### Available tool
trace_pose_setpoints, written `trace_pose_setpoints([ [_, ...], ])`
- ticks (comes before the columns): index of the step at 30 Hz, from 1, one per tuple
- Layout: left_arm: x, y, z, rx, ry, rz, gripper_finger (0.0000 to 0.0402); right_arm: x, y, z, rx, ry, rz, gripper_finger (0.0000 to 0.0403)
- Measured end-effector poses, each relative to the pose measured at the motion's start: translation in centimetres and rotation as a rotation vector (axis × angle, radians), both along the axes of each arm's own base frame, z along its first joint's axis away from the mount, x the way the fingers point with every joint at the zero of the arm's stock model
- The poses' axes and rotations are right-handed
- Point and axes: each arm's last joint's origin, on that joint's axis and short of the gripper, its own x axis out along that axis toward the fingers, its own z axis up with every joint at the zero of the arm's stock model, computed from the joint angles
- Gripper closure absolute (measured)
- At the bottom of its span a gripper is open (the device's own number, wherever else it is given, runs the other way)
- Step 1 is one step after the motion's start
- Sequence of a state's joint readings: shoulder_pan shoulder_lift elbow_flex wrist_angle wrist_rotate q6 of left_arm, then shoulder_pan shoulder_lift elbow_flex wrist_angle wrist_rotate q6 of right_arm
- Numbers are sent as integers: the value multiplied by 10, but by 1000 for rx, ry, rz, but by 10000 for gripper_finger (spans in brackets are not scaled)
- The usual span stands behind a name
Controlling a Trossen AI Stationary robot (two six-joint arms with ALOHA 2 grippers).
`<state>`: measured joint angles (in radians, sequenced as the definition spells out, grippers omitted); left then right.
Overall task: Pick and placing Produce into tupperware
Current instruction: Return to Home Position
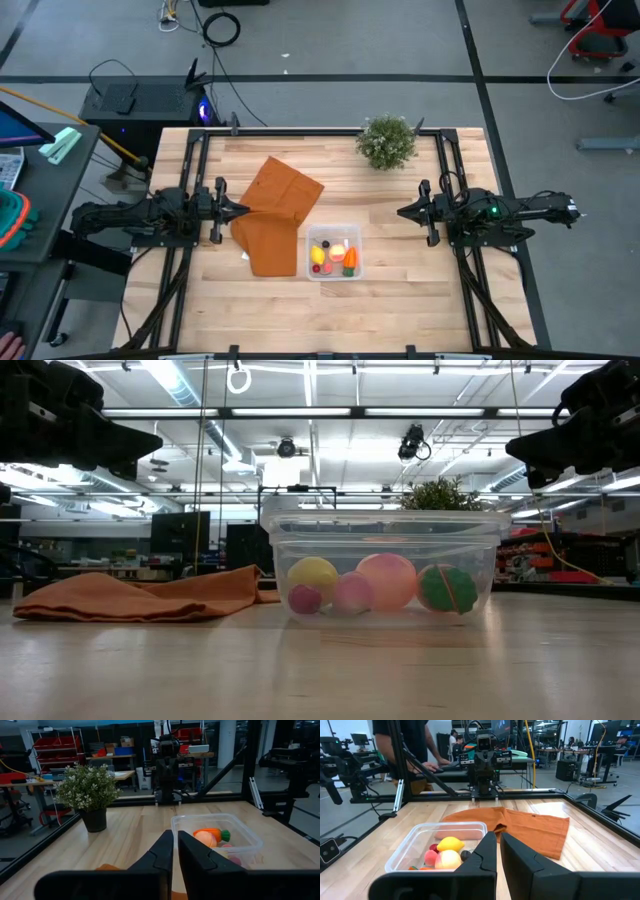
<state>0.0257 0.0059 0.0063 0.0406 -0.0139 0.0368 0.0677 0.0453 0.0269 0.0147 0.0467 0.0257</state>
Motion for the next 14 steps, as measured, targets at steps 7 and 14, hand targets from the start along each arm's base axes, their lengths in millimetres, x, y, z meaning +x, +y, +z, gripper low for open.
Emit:
trace_pose_setpoints([
  [7, 0, 0, 0, 0, 0, 0, 372, 0, 0, 0, 0, 0, 0, 403],
  [14, 0, 0, 0, 0, 0, 0, 378, 0, 0, 0, 0, 0, 0, 403],
])
